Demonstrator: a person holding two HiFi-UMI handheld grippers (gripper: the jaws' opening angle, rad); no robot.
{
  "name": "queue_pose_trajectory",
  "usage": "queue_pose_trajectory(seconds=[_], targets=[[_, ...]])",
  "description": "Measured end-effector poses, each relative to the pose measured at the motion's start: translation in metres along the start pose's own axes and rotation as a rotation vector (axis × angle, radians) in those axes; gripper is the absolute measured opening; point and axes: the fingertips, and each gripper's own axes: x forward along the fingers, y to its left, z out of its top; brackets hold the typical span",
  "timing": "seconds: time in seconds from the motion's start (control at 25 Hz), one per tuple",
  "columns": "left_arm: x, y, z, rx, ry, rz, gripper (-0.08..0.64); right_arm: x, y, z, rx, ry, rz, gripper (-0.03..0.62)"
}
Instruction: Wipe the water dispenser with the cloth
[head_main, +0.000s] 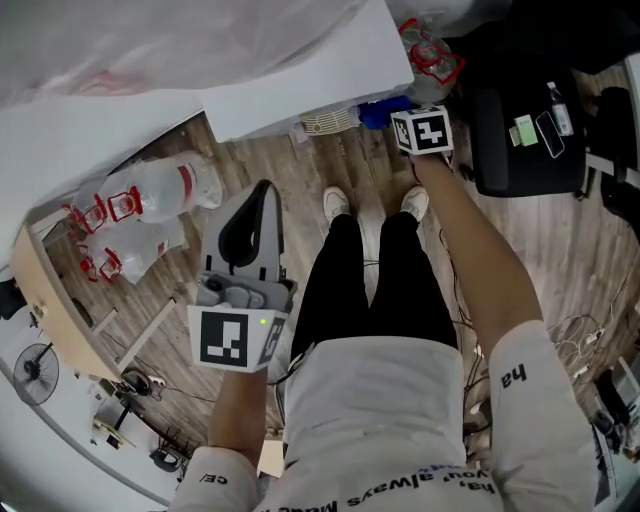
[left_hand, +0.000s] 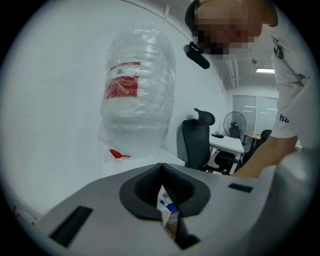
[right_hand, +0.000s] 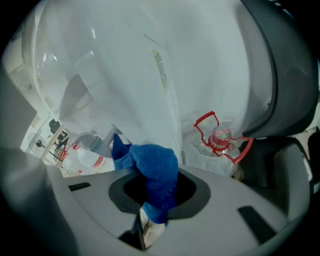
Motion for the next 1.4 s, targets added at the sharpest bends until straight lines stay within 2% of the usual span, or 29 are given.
queue_pose_trajectory(seconds=[0.28, 0.84, 1.4], targets=[[0.008, 0.002, -0.016, -0.011, -0.024, 0.009, 0.018, 0.022, -0.007, -0.013, -0.011, 0.003, -0.005, 0.080], [0.013, 0.018, -0.067, -0.049, -0.009, 0.022, 0.018, 0.064, -0.017, -0.035, -0.057, 0.012, -0.028, 0.080], [-0.001, 0.036, -0.085, -0.054, 0.005, 0.061, 0.018, 0.099, -0.027, -0.056, -0.044, 0.047, -0.068, 0.081]])
